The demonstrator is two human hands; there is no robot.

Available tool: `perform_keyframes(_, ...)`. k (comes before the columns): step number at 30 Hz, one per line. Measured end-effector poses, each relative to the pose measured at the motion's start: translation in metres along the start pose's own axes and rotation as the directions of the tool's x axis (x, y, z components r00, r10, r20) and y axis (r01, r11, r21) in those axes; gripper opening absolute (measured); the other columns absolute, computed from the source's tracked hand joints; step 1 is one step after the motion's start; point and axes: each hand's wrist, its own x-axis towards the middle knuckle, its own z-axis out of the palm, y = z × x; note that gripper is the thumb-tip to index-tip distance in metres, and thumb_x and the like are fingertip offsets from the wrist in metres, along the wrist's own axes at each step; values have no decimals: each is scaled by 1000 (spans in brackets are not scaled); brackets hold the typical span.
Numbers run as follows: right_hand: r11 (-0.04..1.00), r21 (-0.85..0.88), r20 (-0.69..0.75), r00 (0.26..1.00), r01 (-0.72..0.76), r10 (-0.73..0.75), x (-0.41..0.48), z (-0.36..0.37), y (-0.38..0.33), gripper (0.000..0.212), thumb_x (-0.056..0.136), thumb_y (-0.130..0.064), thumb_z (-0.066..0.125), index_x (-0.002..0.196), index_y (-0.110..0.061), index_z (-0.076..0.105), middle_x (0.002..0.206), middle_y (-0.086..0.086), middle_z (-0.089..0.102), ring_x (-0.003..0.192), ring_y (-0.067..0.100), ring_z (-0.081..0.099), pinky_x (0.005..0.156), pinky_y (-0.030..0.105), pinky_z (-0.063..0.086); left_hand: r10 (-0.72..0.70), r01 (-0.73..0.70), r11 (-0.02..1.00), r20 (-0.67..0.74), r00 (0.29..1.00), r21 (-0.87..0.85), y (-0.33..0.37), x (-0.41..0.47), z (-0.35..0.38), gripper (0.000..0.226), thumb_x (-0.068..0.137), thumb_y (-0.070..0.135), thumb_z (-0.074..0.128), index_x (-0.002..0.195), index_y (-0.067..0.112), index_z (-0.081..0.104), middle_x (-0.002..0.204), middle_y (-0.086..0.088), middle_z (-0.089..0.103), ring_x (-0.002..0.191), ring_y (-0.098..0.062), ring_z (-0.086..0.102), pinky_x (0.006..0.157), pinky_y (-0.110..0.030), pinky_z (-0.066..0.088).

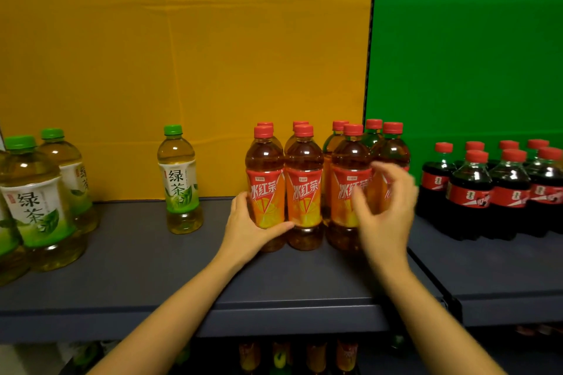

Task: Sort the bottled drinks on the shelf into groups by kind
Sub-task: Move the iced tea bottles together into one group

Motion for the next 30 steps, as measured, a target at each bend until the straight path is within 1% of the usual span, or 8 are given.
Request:
perform_keyframes(3,970,27,-15,971,-240,241,36,-21,29,71,73,-35,76,131,-17,39,131,-2,39,121,6,32,103,26,28,-37,35,992,-8,999,-118,8,3,10,100,52,34,88,133,22,30,125,6,48,114,-11,49,92,-31,44)
perform_keyframes(6,856,102,290,838,-507,462,48,-32,55,102,58,-40,79,143,-23,24,147,1,31,132,14,33,108,37,31,-29,22,989,-41,999,-145,14,4,15,97,57,24,87,134,21,28,119,8,47,109,-9,48,88,-26,41)
perform_keyframes(8,771,128,522,704,-623,482,45,-34,67,99,57,-30,78,141,-22,27,140,2,44,124,19,47,99,38,43,-27,21,989,-41,999,-148,12,5,16,97,58,23,86,135,21,27,119,7,48,108,-9,48,88,-27,41)
perform_keyframes(10,735,129,606,640,-666,473,40,-32,74,81,61,-21,76,131,-23,36,121,-2,56,114,17,55,85,29,49,-30,24,988,-36,999,-153,12,4,16,97,59,23,86,136,21,26,119,8,47,108,-9,48,89,-27,41)
perform_keyframes(20,715,199,567,674,-670,473,29,-27,80,67,74,-13,71,131,-22,38,110,-8,58,99,5,57,74,20,47,-57,49,982,-39,998,-184,13,6,21,92,58,22,86,131,25,29,117,9,49,107,-10,50,89,-28,42)
perform_keyframes(24,719,199,562,679,-666,473,28,-25,84,72,74,-14,71,136,-20,34,119,-2,56,104,10,57,78,23,48,-64,56,983,-42,997,-173,13,7,20,93,58,23,86,131,25,30,119,7,51,109,-10,51,89,-28,42)
perform_keyframes(28,748,193,559,697,-635,448,29,-26,81,77,72,-18,72,138,-21,32,116,-6,56,109,13,55,80,23,48,-60,56,988,-24,998,-142,15,4,17,90,61,24,84,133,25,30,116,10,50,108,-9,51,87,-25,41)
perform_keyframes(30,795,168,510,742,-583,436,27,-27,78,85,70,-22,73,141,-22,27,126,-4,51,115,12,51,90,28,46,-57,55,992,-12,998,-113,12,1,12,92,64,29,83,138,23,28,122,10,48,112,-8,49,90,-25,41)
